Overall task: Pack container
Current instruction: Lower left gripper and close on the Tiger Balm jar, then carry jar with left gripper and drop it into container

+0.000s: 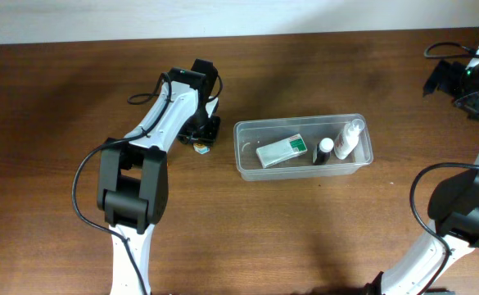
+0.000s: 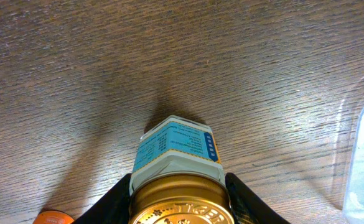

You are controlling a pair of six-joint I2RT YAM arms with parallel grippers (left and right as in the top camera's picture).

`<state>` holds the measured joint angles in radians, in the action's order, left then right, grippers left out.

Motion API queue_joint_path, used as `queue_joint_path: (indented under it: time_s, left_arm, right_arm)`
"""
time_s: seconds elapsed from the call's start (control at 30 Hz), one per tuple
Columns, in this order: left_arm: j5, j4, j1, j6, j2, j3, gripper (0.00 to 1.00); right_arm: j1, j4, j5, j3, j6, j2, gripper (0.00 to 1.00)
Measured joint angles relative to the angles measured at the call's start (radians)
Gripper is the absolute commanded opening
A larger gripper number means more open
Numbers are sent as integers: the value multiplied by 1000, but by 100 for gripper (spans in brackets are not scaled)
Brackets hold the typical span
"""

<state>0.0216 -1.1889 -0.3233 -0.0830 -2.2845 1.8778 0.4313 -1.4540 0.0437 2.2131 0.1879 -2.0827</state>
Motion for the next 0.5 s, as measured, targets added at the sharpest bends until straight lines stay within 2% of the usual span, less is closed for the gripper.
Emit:
queue_joint_path:
  time_s: [0.23, 0.5]
  left_arm:
    - [0, -57, 0, 0, 0, 33, 41]
    - [2, -257, -2, 0, -3, 319, 41]
  right_arm:
    - [0, 0, 0, 0, 0, 0, 98]
    - [0, 0, 0, 0, 0, 0, 98]
